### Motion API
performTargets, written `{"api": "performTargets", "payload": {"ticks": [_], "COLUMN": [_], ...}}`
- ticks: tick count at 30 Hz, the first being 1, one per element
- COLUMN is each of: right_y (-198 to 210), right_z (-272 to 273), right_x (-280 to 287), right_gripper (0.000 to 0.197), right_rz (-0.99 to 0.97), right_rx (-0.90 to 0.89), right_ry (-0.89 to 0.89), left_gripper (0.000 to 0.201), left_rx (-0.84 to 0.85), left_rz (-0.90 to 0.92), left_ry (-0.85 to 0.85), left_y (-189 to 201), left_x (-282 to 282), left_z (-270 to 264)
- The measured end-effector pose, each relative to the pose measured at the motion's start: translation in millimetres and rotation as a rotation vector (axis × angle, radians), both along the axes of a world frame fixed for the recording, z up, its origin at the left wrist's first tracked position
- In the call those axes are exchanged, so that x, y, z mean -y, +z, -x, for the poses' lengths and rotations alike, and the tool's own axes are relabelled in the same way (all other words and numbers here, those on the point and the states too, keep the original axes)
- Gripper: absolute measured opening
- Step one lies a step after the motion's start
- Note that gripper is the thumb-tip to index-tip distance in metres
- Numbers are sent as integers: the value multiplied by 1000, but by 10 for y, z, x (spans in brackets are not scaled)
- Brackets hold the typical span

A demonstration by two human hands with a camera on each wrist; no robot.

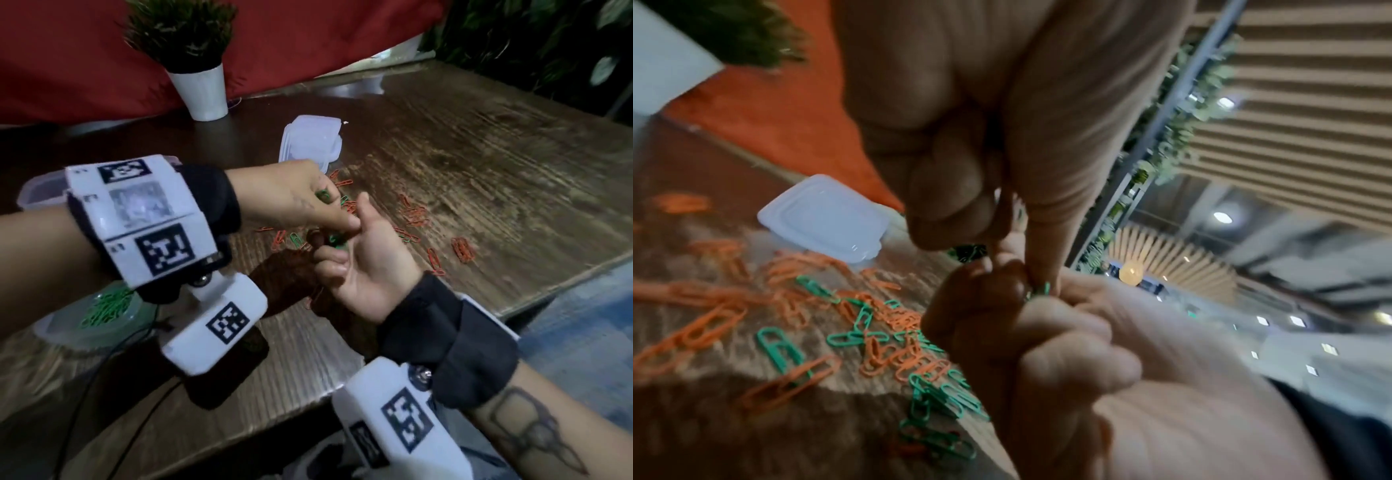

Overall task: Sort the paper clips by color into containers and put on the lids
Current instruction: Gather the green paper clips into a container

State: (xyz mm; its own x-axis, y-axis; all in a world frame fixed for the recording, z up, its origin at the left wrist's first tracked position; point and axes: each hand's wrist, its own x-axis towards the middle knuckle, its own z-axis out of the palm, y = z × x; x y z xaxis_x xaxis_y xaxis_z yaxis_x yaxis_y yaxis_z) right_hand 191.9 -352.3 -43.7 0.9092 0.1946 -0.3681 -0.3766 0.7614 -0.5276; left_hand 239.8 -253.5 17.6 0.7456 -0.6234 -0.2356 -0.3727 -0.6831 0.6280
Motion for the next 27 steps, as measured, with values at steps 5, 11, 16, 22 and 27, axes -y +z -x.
{"api": "performTargets", "payload": {"ticks": [5,11,16,22,27], "right_y": [-9,-53,-92,-52,248], "right_z": [-31,-49,-74,-31,-21], "right_x": [-102,-292,-227,390,1105], "right_gripper": [49,41,53,46,33], "right_rz": [-75,-201,-217,-172,438], "right_rx": [-76,-148,-150,-116,-84], "right_ry": [-96,-188,-128,-202,-33], "left_gripper": [32,24,30,22,13], "left_rx": [13,100,-36,-192,79], "left_rz": [-42,-213,-149,112,-209], "left_ry": [74,77,97,164,-214], "left_y": [60,11,193,333,-39], "left_x": [6,85,90,223,219], "left_z": [46,150,81,-146,-345]}}
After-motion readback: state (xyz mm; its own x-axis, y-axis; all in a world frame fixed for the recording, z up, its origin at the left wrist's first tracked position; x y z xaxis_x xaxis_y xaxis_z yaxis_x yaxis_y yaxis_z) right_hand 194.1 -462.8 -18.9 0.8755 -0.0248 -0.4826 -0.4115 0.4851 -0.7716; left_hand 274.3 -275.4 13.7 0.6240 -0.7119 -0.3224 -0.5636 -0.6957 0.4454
